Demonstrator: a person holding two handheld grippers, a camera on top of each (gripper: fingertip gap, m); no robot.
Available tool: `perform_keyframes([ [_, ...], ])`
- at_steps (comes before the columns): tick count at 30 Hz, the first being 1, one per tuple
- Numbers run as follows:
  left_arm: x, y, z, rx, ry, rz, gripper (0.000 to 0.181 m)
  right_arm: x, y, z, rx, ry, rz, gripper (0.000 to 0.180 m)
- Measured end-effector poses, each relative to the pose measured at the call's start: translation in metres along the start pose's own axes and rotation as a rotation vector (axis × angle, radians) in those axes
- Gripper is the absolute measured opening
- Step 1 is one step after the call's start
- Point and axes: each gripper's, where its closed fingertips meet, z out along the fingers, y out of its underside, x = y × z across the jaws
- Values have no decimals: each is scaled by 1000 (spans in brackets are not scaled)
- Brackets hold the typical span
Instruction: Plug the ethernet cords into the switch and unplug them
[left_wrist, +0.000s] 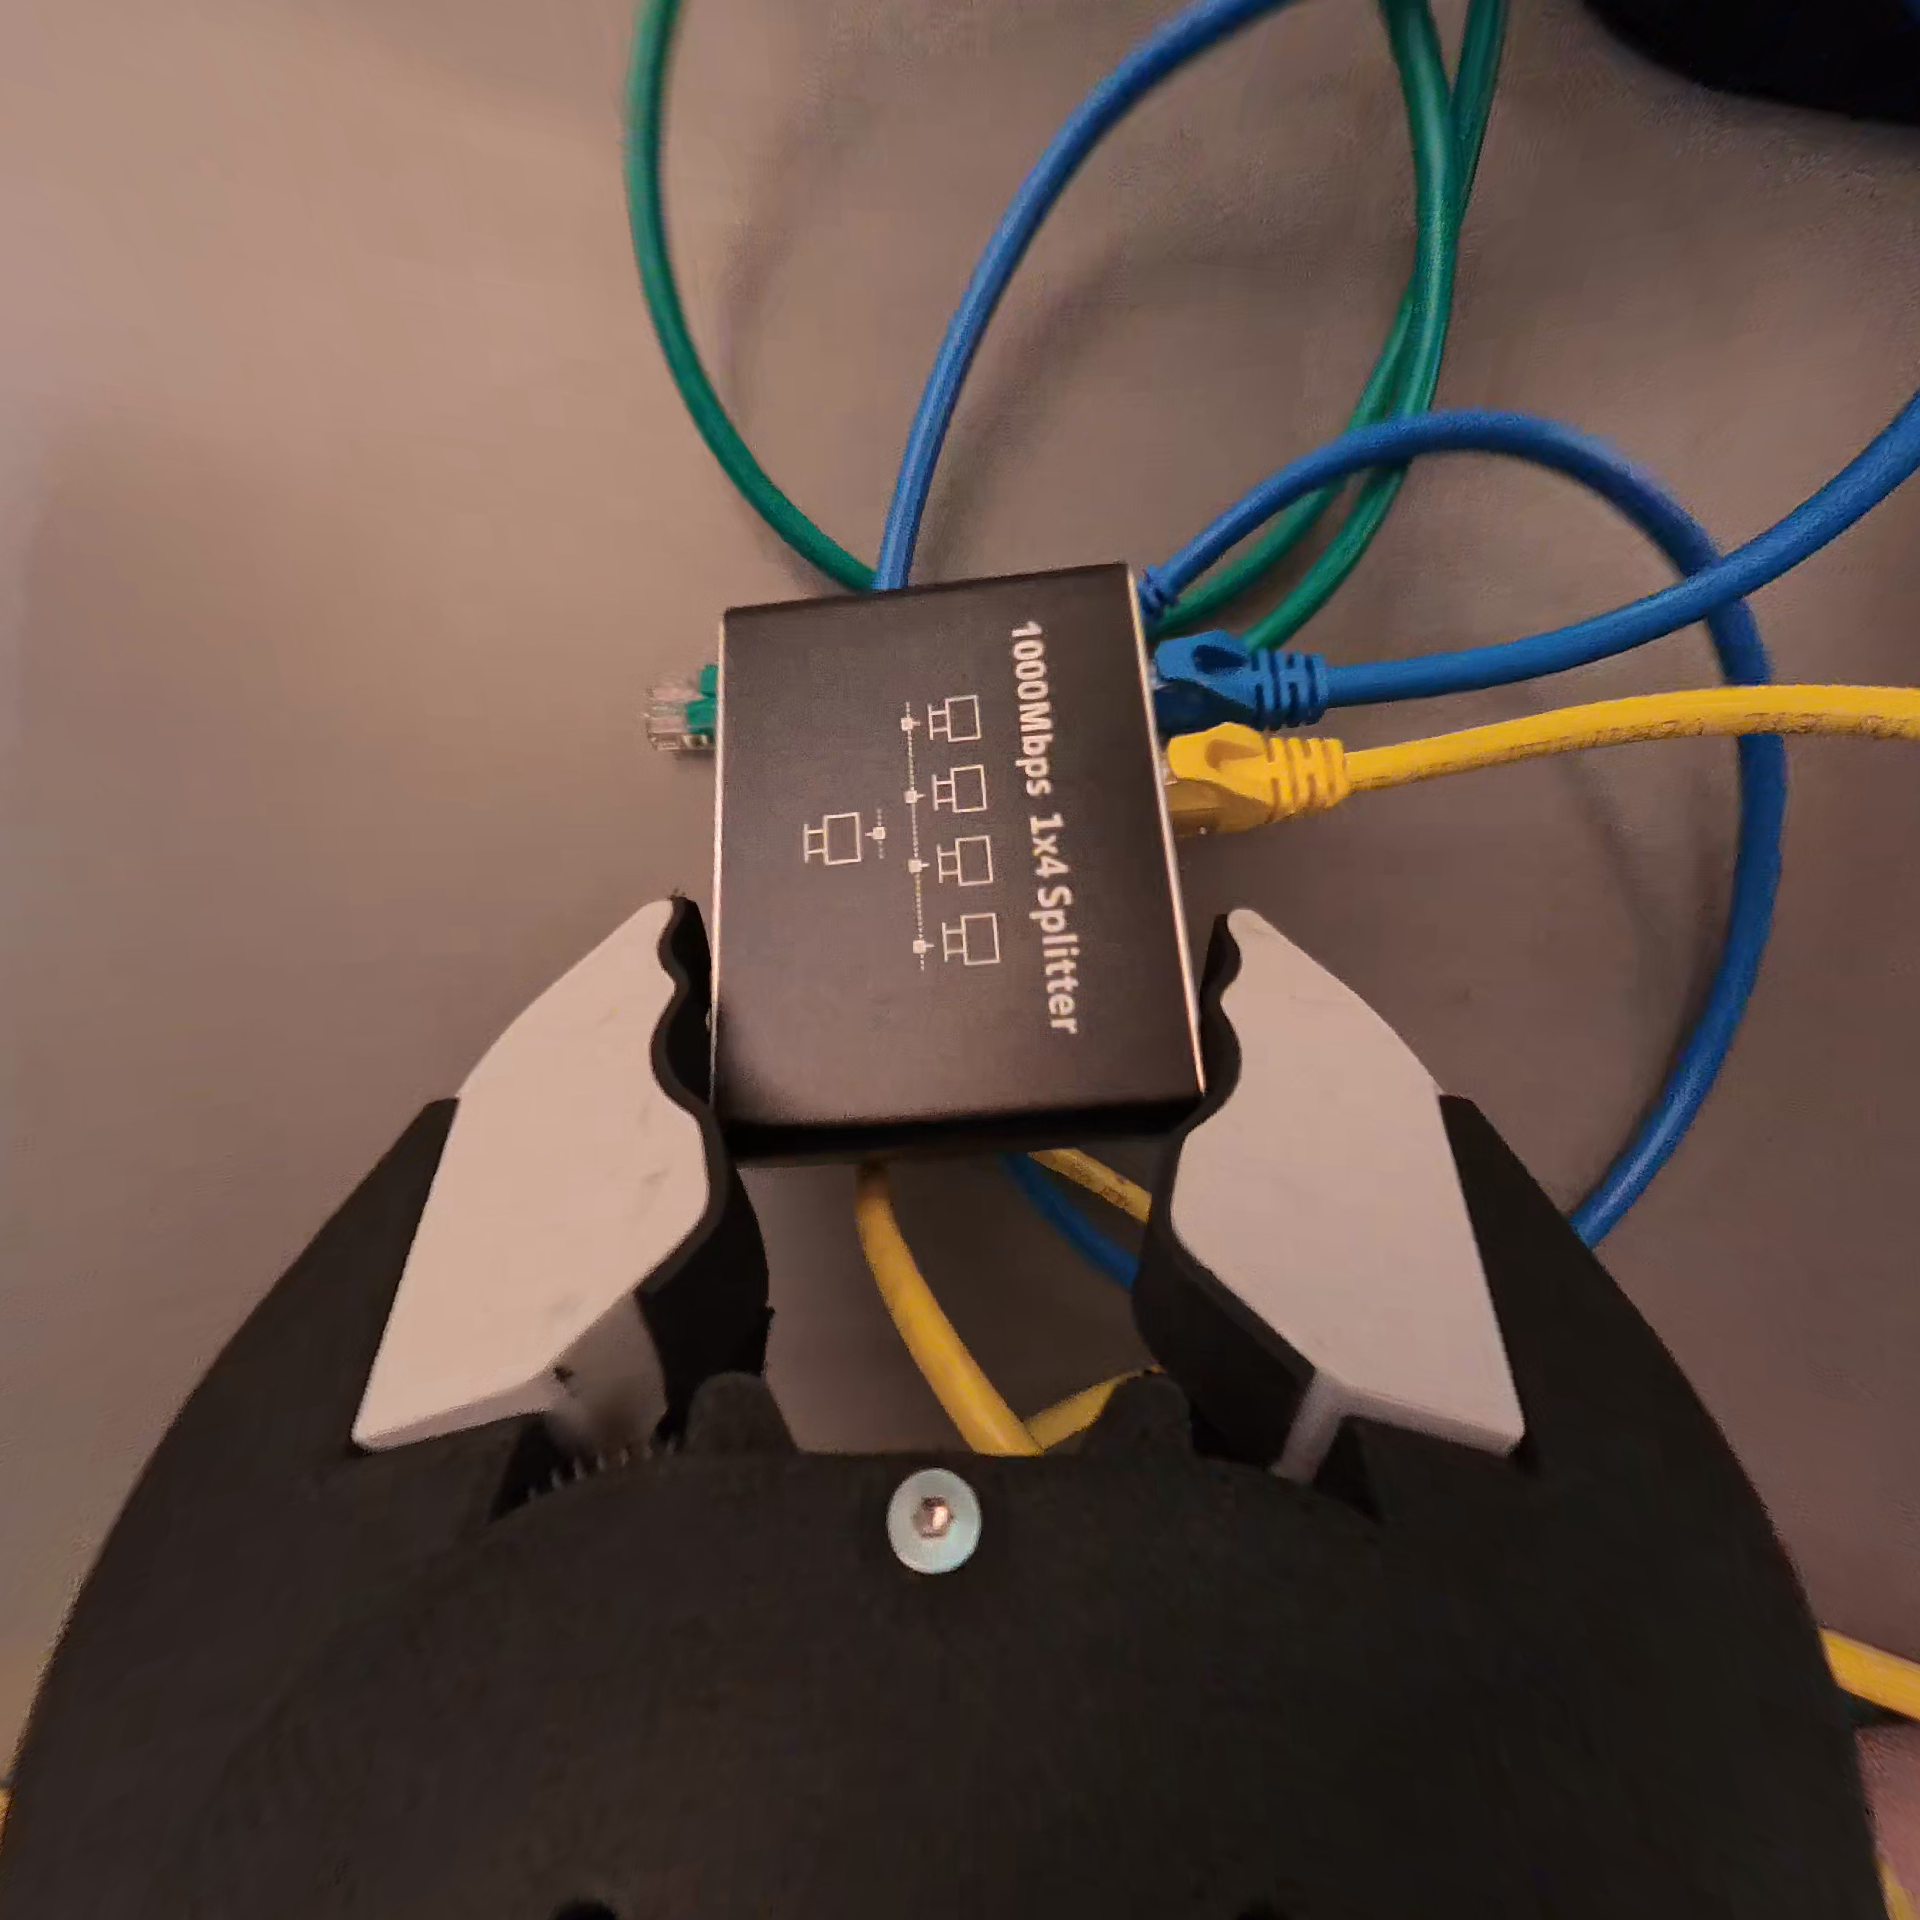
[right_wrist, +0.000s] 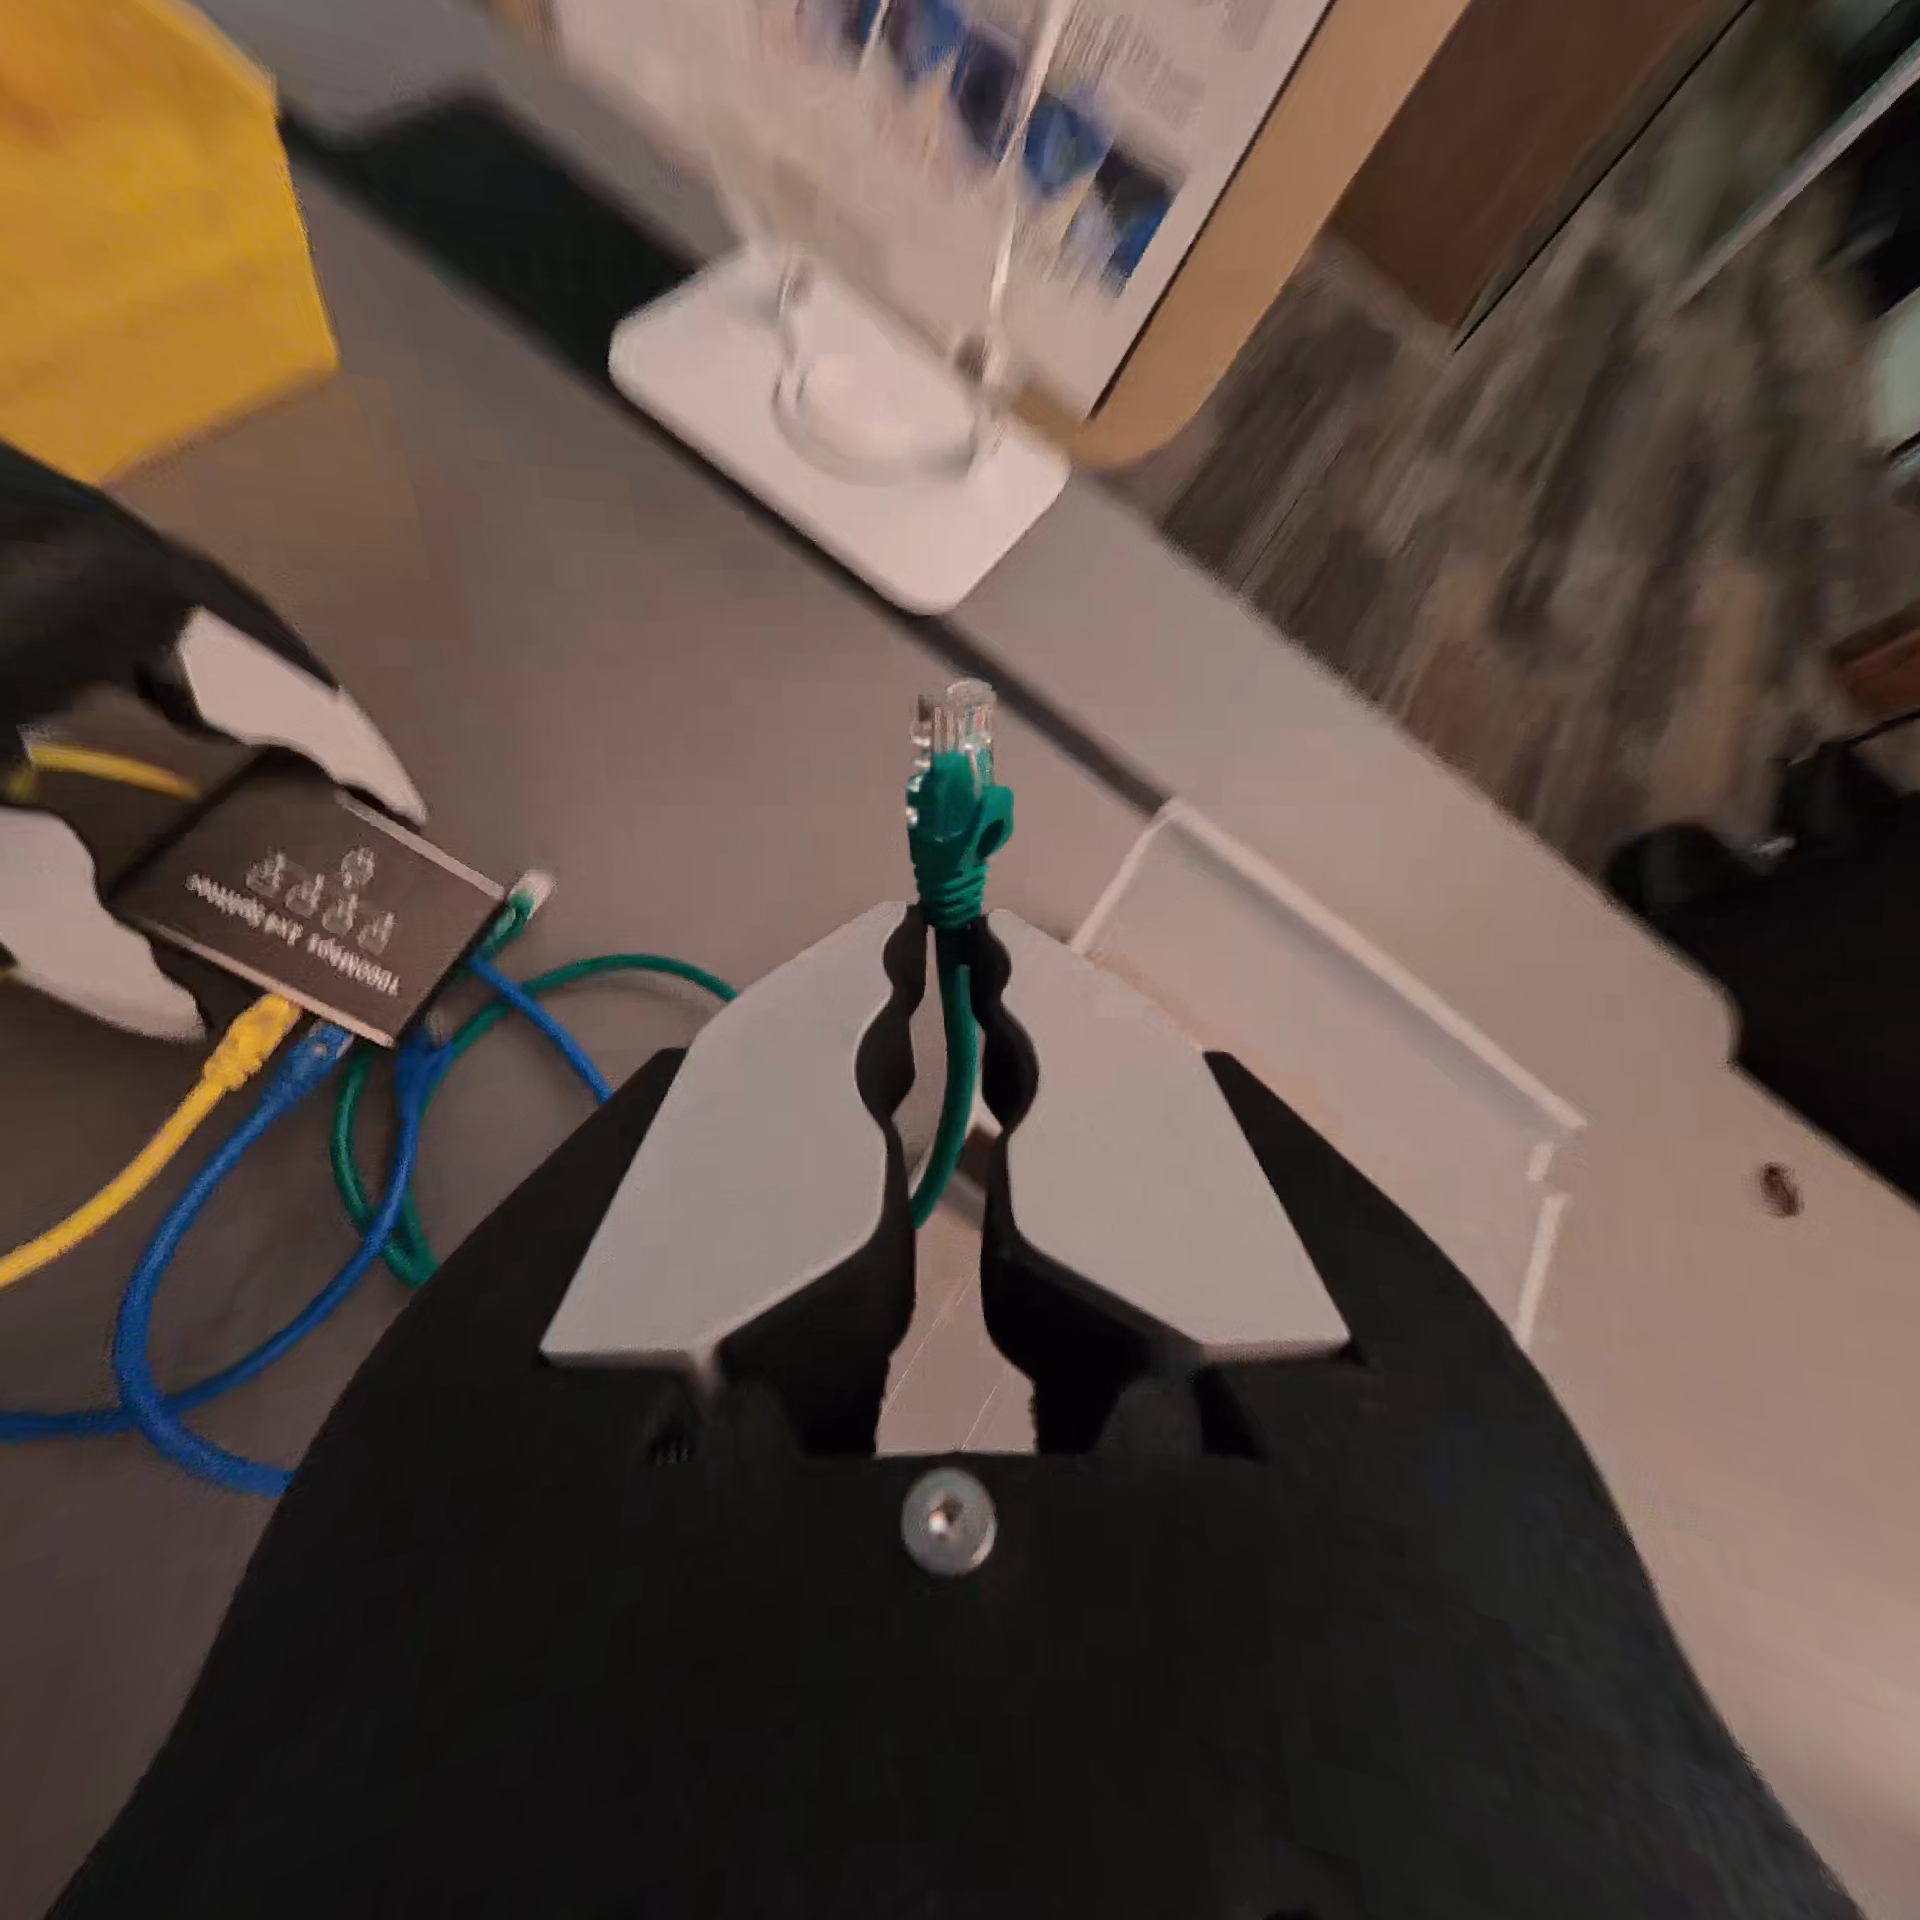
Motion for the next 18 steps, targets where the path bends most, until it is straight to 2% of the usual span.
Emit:
perform_keyframes([
  [1,-2,3,1,-15,-6,-13,90,7,-12,-15,80,39,-11,8],
  [5,-9,23,-3,-105,-24,-98,90,24,-51,-65,370,202,-93,8],
  [9,-3,46,-17,-204,-27,-123,90,29,-73,-96,562,304,-139,8],
  [12,-1,58,-15,-279,-37,-118,90,24,-79,-104,606,313,-149,8],
  [18,-4,49,-9,-237,-10,-169,91,16,-77,-79,541,284,-198,8],
])
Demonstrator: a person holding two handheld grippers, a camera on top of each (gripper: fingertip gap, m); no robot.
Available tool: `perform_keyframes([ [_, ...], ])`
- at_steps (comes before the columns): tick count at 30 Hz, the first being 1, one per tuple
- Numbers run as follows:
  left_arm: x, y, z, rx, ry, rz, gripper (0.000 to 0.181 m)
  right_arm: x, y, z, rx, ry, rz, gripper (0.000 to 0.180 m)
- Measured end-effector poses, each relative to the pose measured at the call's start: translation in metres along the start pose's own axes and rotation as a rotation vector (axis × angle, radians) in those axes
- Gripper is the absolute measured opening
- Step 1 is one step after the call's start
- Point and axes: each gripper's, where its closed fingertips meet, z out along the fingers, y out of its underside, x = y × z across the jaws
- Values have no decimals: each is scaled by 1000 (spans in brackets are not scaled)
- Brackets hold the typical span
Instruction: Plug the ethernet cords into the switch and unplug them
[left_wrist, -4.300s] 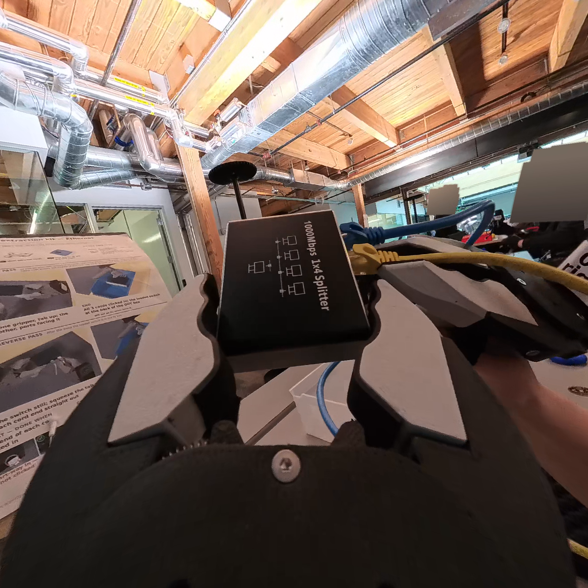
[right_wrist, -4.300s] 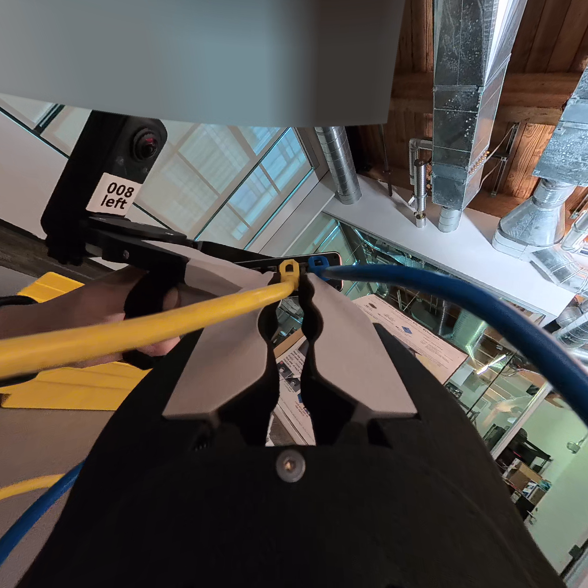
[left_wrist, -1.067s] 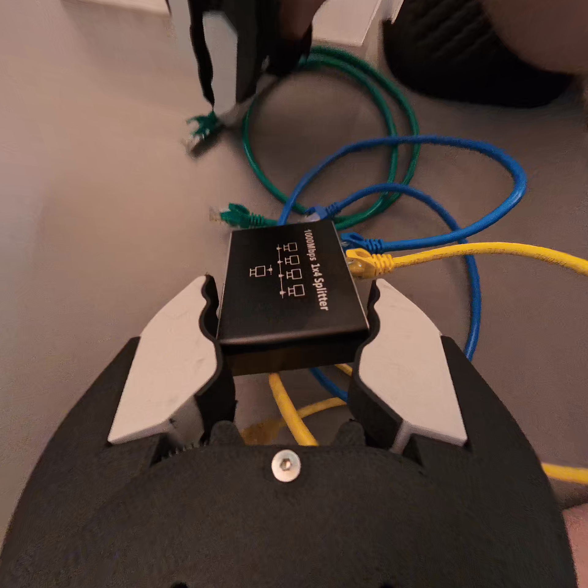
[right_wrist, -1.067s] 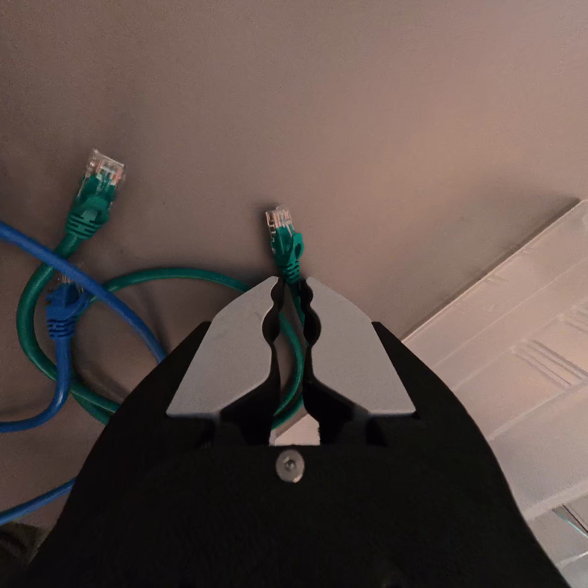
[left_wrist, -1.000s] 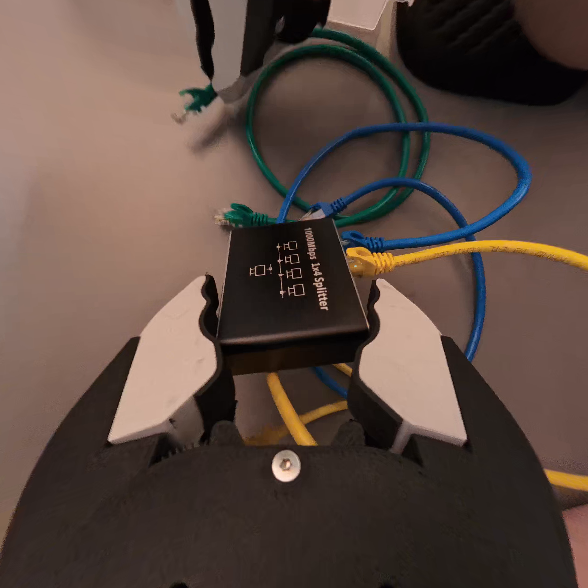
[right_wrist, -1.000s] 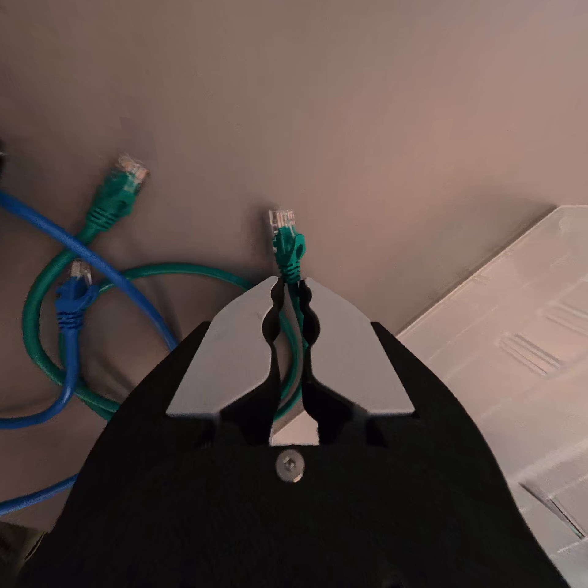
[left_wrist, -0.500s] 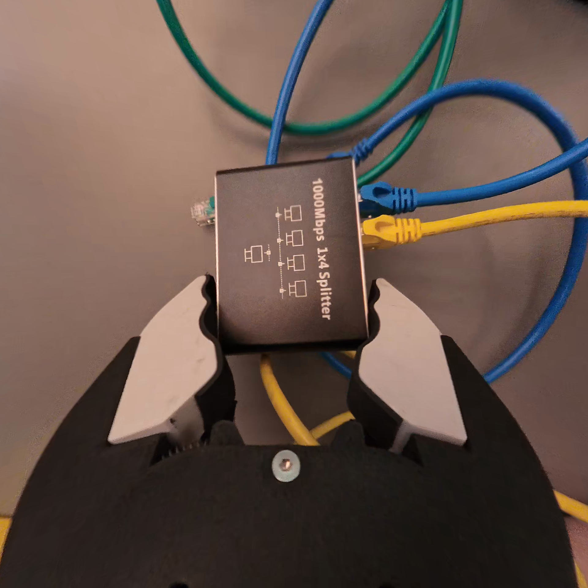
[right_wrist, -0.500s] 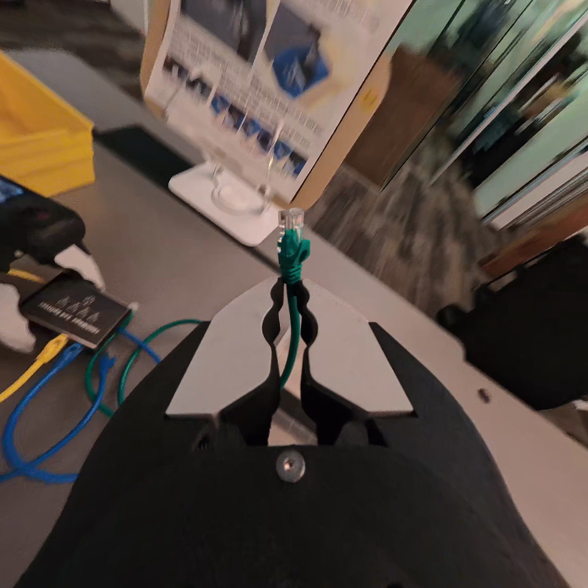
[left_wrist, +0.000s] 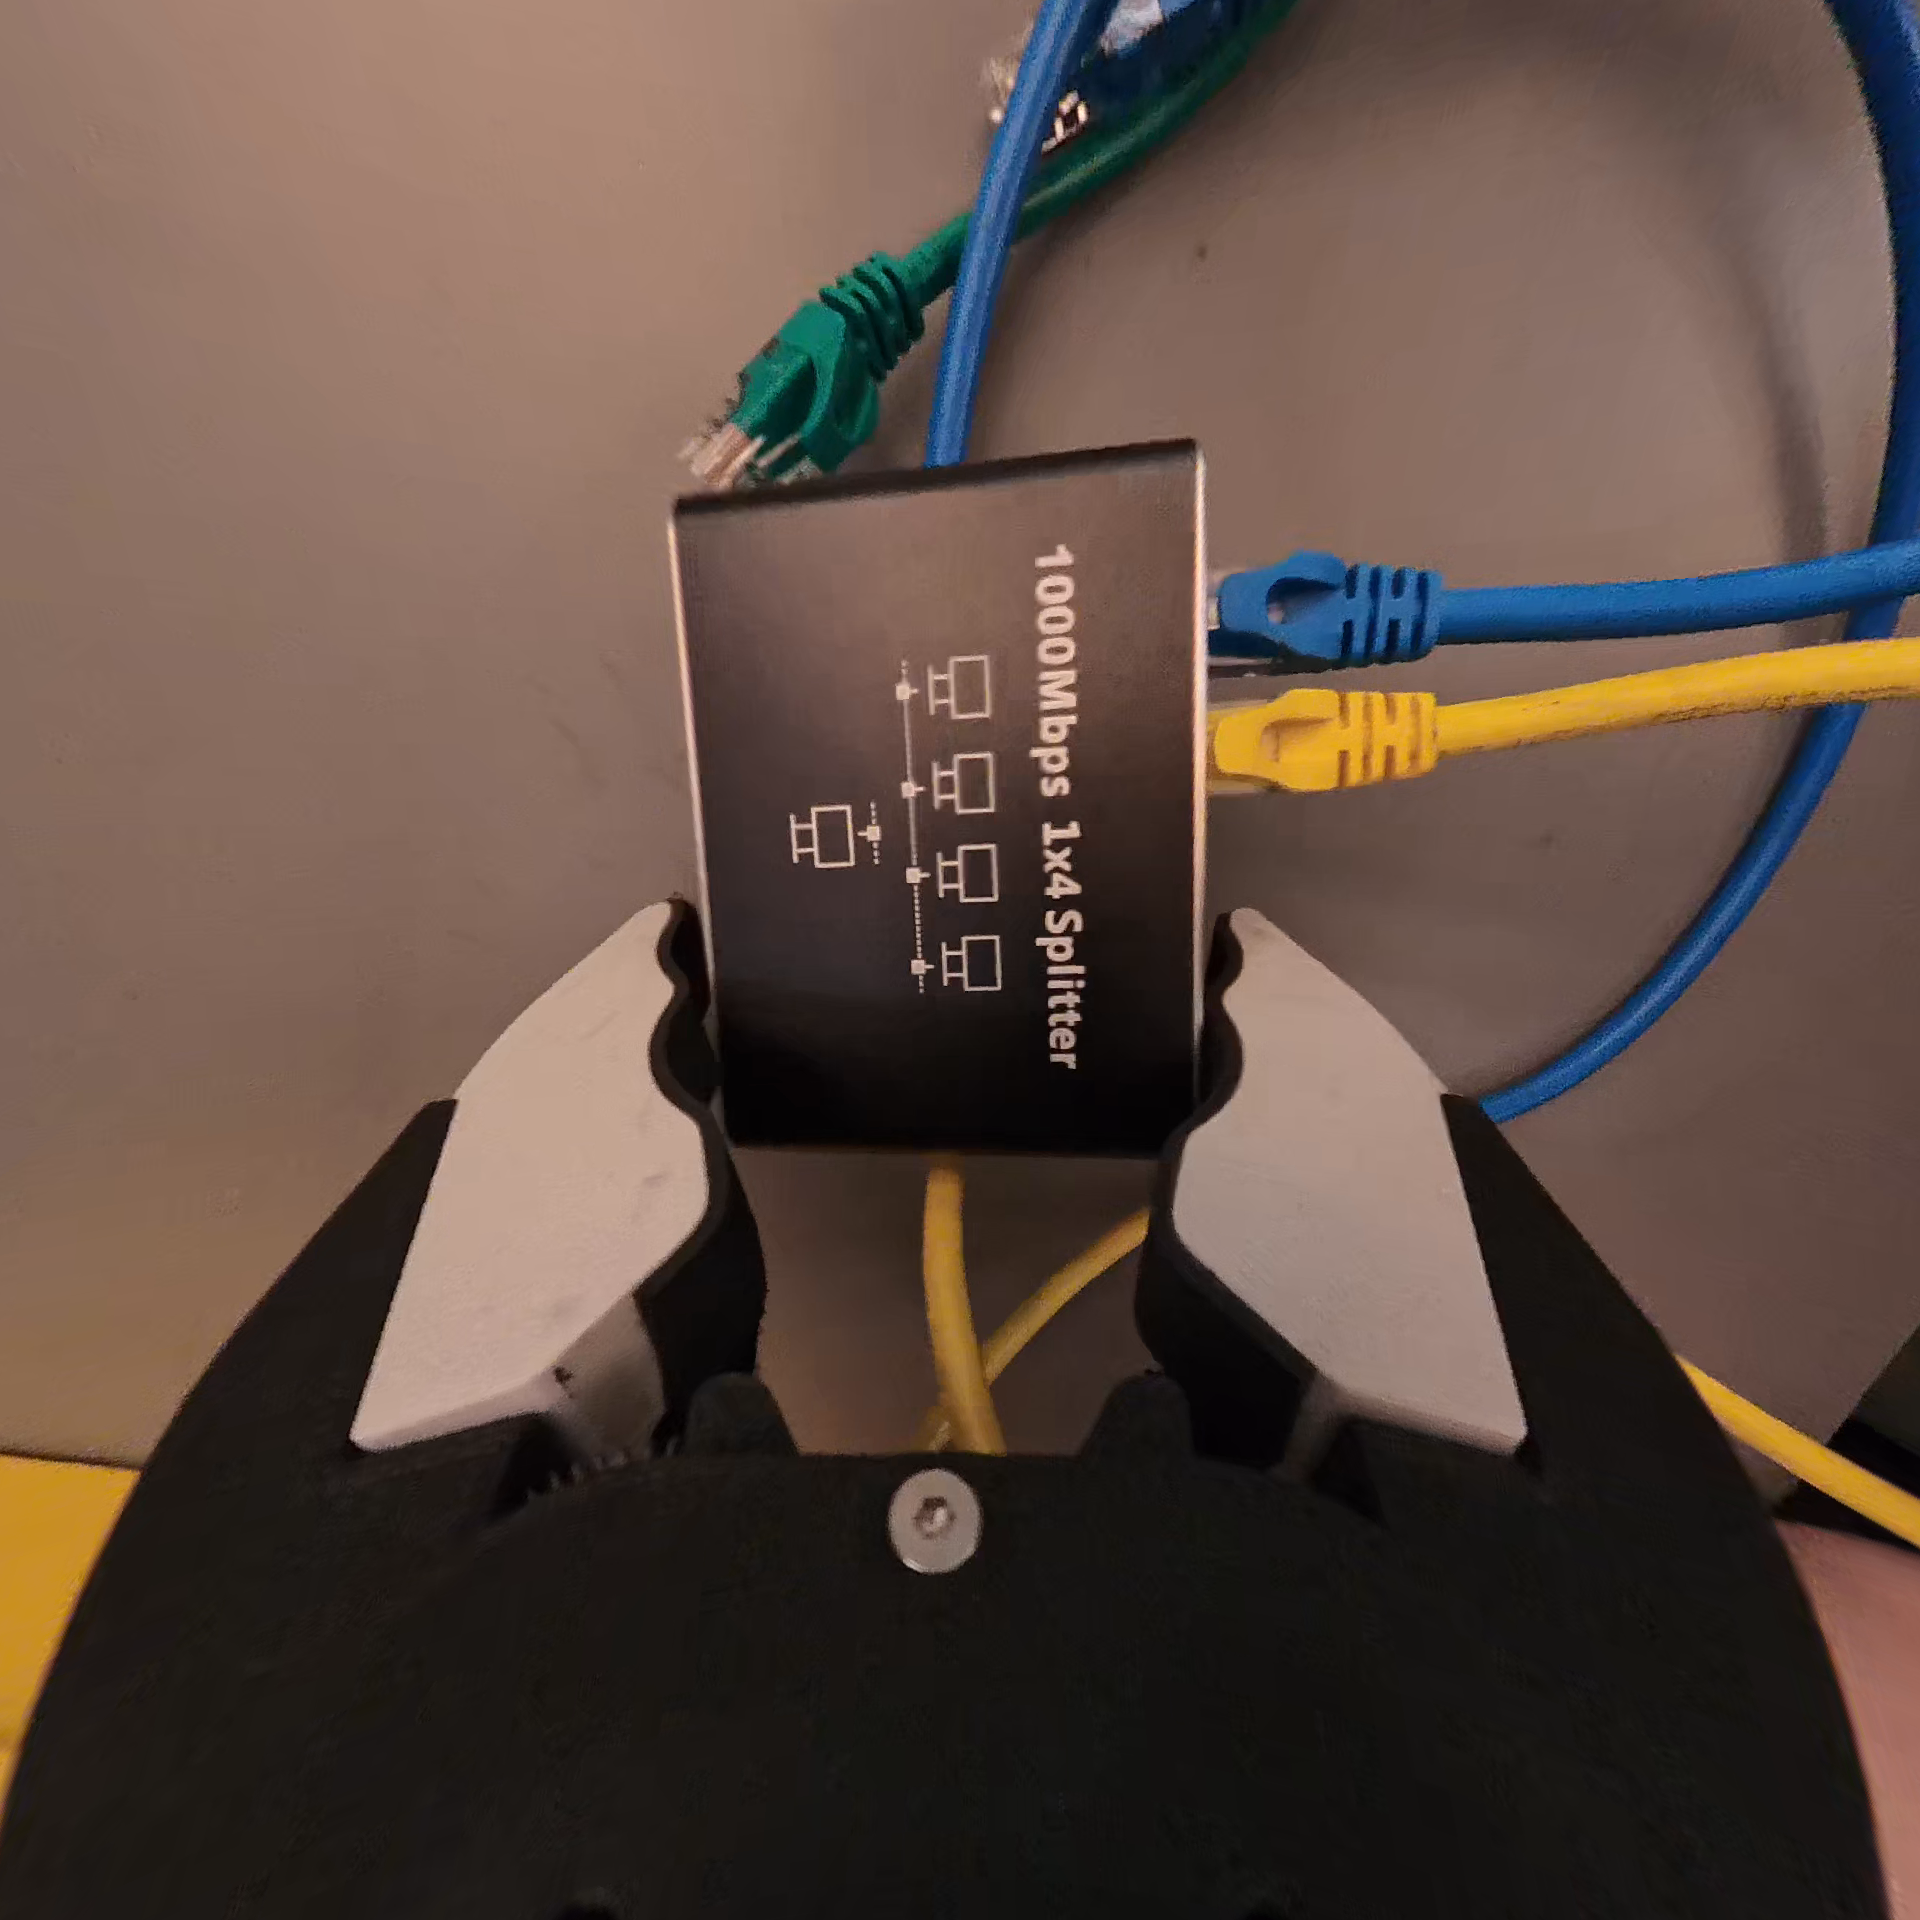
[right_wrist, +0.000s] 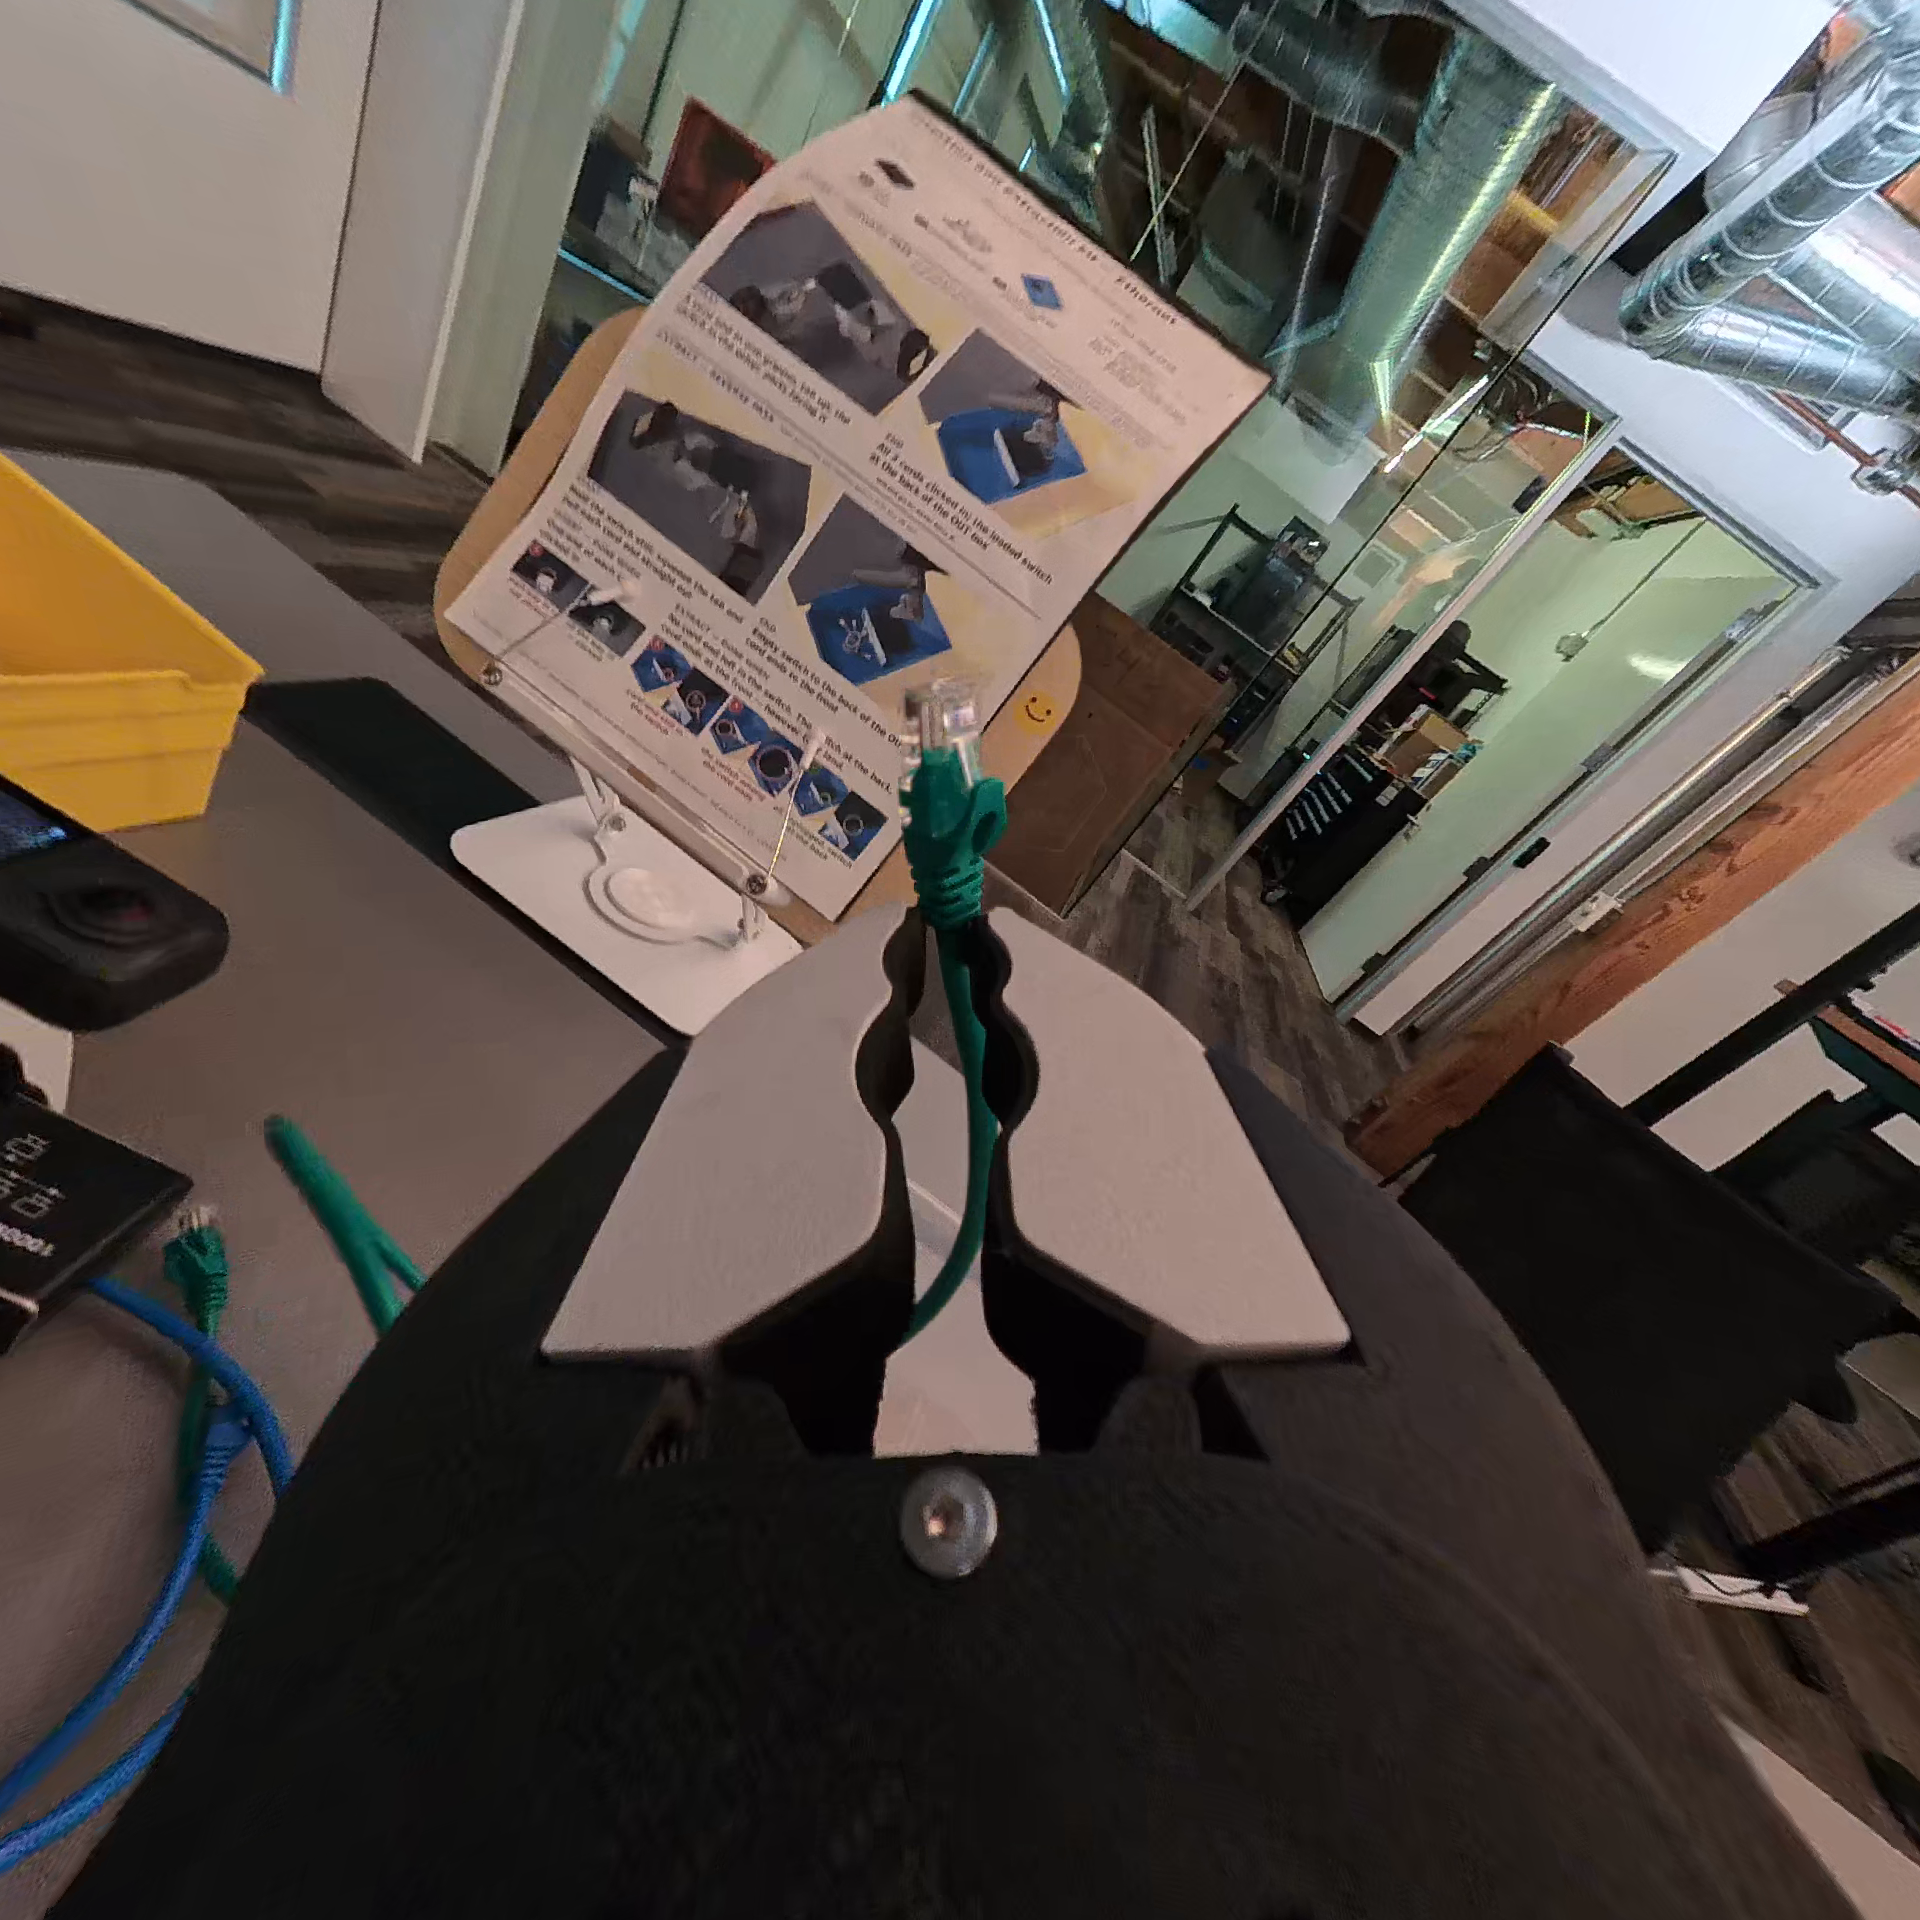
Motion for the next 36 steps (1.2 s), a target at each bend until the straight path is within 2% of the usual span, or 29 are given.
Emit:
perform_keyframes([
  [4,-7,-10,-15,83,-44,-20,96,-7,4,8,-13,-20,-17,8],
  [8,-13,-20,-35,188,-83,-31,95,-13,5,13,-14,-35,-33,8],
  [11,-26,-28,-68,310,-197,-60,89,-22,-5,13,45,-56,-63,8],
  [13,-25,-45,-108,513,-225,-82,78,-34,-15,13,97,-69,-100,8],
  [16,-5,-78,-198,980,-199,-92,81,-60,-25,18,150,-81,-209,8],
  [17,10,-83,-227,1132,-159,-74,82,-71,-27,20,164,-99,-246,8],
  [18,25,-85,-251,1263,-135,-54,74,-83,-30,22,181,-123,-272,8],
  [20,40,-85,-283,1441,-193,-54,68,-103,-33,24,201,-150,-308,8],
  [21,43,-86,-287,1449,-238,-63,67,-112,-35,25,214,-150,-337,8],
  [24,49,-96,-269,1314,-281,-78,74,-132,-38,26,230,-122,-459,8],
  [27,49,-103,-258,1270,-361,0,65,-152,-39,25,253,-159,-518,8],
  [30,52,-101,-246,1203,-327,68,53,-163,-39,23,264,-202,-554,8],
  [36,51,-92,-234,1094,-412,185,52,-174,-37,20,273,-247,-597,8],
])
